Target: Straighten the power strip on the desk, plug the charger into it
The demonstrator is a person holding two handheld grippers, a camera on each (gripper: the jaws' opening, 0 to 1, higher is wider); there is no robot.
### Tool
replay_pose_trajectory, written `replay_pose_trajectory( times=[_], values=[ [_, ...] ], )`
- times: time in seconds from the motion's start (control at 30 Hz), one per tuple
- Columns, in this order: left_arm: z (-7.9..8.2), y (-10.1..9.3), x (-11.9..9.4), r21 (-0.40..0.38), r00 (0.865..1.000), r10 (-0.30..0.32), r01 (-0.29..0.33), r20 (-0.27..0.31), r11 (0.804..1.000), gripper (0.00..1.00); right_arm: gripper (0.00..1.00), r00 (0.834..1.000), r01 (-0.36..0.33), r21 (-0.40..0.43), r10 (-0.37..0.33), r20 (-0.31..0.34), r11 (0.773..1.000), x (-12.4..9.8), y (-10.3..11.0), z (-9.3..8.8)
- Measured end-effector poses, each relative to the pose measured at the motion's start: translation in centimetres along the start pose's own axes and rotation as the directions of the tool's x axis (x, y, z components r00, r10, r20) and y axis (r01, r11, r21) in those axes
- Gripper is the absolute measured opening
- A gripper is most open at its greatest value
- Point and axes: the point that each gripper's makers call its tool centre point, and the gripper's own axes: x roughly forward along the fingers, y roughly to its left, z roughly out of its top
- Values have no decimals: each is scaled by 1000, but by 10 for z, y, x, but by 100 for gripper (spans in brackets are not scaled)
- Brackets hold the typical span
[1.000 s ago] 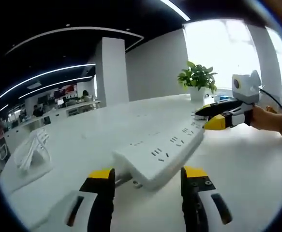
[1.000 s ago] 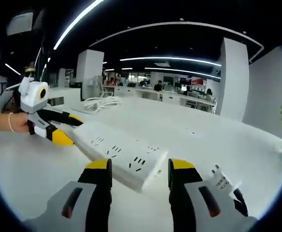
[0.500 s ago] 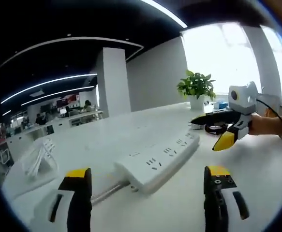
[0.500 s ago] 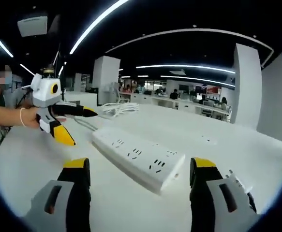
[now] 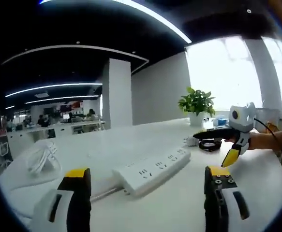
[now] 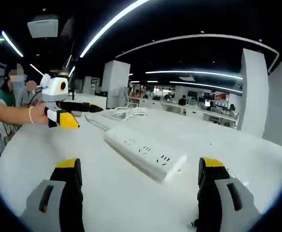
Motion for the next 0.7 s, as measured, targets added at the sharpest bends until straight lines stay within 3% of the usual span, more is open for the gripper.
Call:
replay_pose_trajectory(
  times=[0.33, 0.7],
  values=[
    [-4, -5, -6, -17, 1000, 0, 0, -11, 1000, 99, 98, 998, 68, -35, -69, -9, 997, -40, -21, 3],
    [-4, -16, -8, -5, 1000, -3, 3, -13, 1000, 99, 96, 994, 102, -16, -103, -37, 995, -62, -43, -5]
  ],
)
